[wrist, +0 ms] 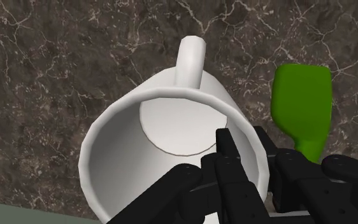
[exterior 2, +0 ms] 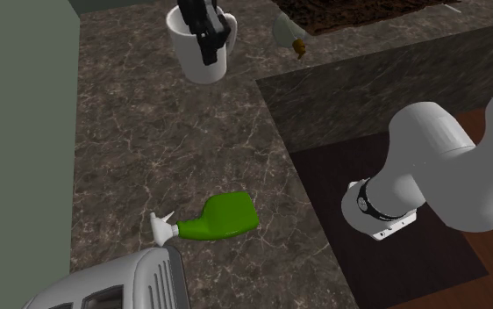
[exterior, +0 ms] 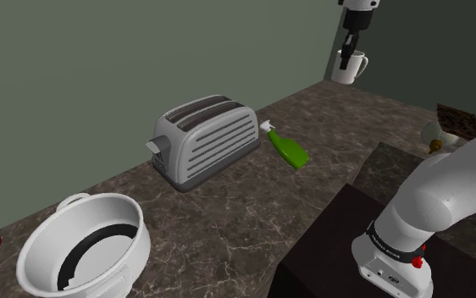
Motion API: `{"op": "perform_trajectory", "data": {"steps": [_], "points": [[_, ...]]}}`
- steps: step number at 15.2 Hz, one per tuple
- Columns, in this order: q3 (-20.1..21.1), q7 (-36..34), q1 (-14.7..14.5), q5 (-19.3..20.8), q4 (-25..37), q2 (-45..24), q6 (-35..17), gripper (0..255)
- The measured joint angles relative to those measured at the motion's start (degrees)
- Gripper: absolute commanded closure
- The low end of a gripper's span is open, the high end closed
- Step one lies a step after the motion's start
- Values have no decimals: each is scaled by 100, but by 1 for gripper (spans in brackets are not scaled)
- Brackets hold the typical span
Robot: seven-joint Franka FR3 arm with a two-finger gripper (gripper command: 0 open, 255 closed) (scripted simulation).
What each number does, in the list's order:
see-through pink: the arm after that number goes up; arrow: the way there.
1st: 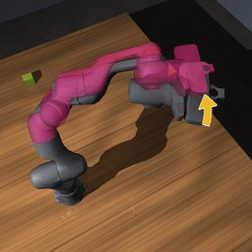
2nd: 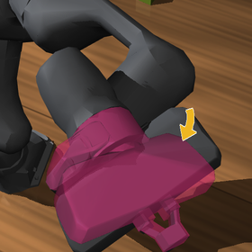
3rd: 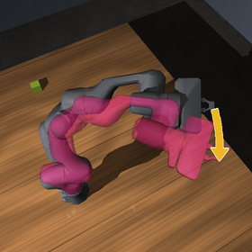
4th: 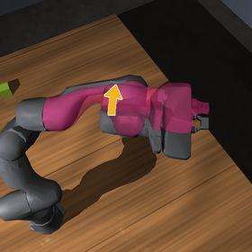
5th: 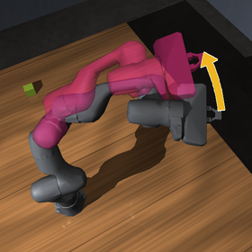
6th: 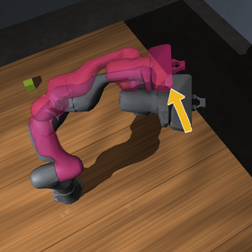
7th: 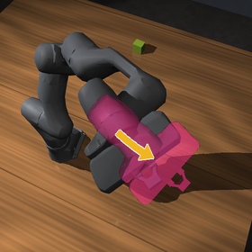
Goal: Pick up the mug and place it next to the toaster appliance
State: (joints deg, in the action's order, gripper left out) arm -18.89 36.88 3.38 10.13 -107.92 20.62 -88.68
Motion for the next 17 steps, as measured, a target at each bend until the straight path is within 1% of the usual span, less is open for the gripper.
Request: {"op": "perform_trajectory", "data": {"steps": [7, 9, 12, 16, 17], "points": [[758, -1002, -251, -154, -583, 581, 118, 255], [929, -1222, -312, -217, -635, 669, 178, 255], [1315, -1714, -460, -387, -700, 767, 263, 255], [1733, -2261, -623, -590, -854, 898, 285, 255], [1857, -2419, -672, -654, -809, 878, 321, 255]]}}
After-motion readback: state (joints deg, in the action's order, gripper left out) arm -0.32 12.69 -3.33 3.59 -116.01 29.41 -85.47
